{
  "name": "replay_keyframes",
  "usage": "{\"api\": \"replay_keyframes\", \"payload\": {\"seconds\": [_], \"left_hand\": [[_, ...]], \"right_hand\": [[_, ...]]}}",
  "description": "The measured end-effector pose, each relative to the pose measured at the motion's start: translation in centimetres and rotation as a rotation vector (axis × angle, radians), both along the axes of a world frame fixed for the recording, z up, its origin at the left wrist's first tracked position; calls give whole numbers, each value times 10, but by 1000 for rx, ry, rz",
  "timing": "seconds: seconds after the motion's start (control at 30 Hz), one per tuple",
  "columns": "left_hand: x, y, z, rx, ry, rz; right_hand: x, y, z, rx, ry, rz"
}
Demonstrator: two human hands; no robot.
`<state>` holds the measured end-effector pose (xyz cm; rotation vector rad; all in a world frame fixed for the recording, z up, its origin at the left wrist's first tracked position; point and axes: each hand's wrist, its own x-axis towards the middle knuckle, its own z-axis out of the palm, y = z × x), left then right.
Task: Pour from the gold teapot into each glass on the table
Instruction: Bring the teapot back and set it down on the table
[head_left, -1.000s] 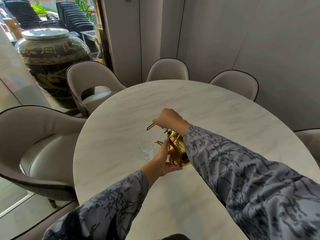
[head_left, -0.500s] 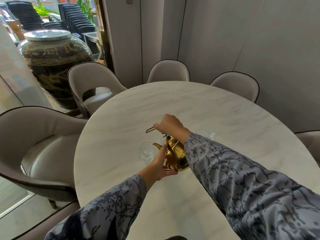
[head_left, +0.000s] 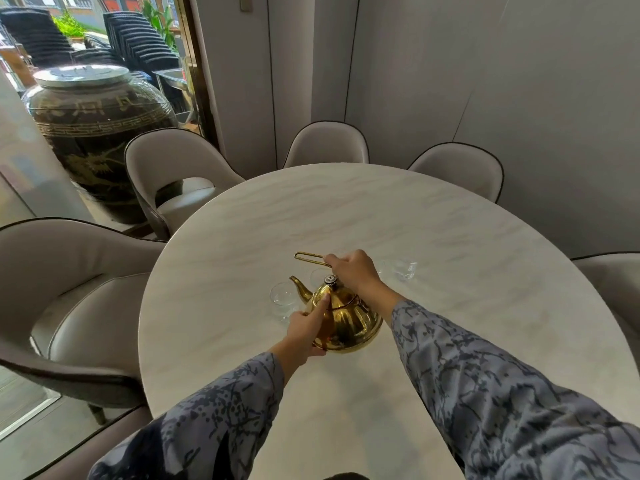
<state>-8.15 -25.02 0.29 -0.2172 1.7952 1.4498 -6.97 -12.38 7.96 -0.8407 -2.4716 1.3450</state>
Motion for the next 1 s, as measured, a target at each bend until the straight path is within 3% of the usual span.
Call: {"api": "replay_keyframes", "payload": {"seconds": [0.37, 0.77, 1.0], "left_hand": [[47, 41, 2, -29, 165, 30], [94, 144, -7, -5, 152, -91], [110, 211, -8, 2, 18, -193]], "right_hand": [[79, 54, -9, -410, 181, -160], [158, 145, -18, -463, 276, -327], [185, 202, -38, -470, 280, -415]]}}
